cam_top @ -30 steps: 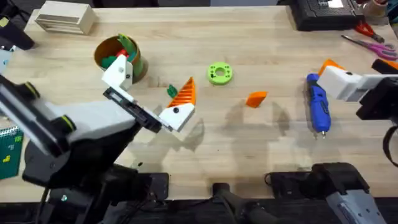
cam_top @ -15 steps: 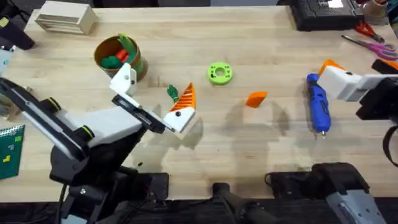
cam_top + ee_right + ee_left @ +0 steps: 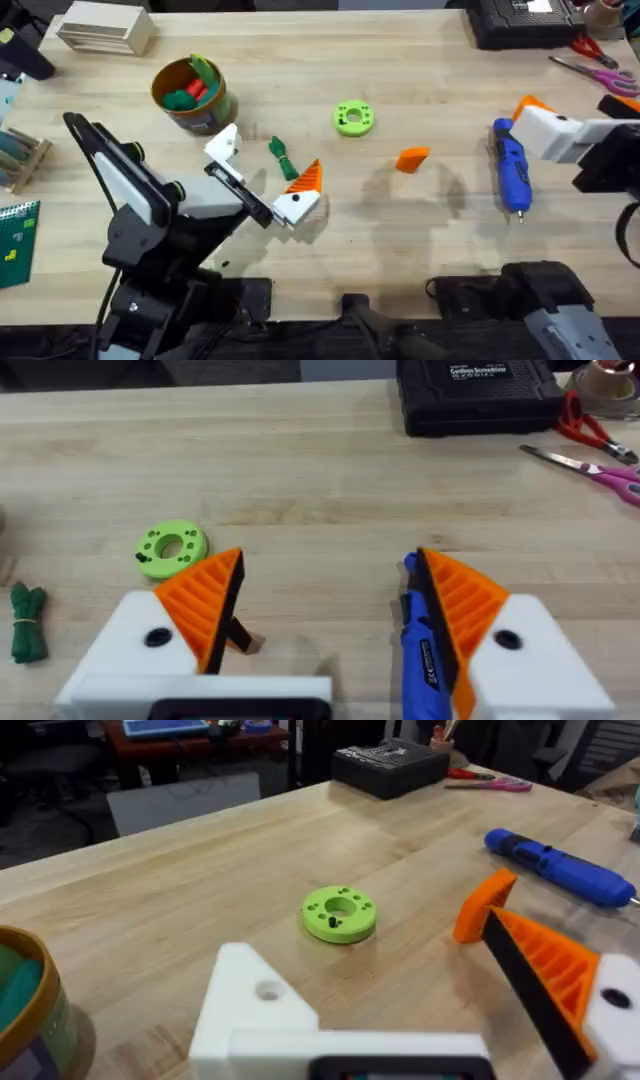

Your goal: Pick up the gripper from the table and insert it into the empty holder that is missing its gripper. Then pick up a screw, insert it into the mounting hole, and use the screwdriver to tighten it. Finally, clean up the table by picking up the vegetable and placing it into the bucket.

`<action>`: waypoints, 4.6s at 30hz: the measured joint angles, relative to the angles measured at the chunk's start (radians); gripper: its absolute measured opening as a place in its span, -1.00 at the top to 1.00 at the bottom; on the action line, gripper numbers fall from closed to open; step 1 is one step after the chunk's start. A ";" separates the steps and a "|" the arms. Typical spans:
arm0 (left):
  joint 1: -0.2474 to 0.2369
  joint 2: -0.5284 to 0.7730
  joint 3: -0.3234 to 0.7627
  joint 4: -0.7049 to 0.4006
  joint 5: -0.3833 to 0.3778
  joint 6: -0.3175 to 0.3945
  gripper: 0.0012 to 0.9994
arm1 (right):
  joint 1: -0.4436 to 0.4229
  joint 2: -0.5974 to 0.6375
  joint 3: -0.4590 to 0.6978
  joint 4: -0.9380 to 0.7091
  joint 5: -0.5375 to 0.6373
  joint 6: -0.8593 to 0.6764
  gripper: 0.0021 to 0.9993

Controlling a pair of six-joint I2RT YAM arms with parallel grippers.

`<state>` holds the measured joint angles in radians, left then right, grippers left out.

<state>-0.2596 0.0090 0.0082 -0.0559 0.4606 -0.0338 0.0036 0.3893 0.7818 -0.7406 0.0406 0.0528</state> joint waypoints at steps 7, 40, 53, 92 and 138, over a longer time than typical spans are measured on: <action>0.000 0.000 0.000 0.000 0.000 0.000 -0.97 | 0.000 0.000 0.000 0.000 0.000 0.000 -0.98; 0.000 0.000 0.000 0.000 0.145 0.000 -0.97 | 0.000 0.052 0.000 0.015 -0.029 0.000 -0.98; 0.000 0.000 0.000 0.000 0.180 0.000 -0.97 | 0.270 0.567 0.143 -0.198 -0.170 -0.277 -0.98; 0.000 0.000 0.000 0.000 0.183 0.000 -0.97 | 0.314 0.862 0.175 -0.138 -0.112 -0.655 0.97; -0.001 0.000 0.000 0.000 0.182 0.002 -0.98 | 0.490 1.238 0.105 0.835 -1.215 0.787 0.97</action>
<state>-0.2604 0.0093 0.0082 -0.0563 0.6430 -0.0319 0.4934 1.6274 0.8867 0.0940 -1.1741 0.8401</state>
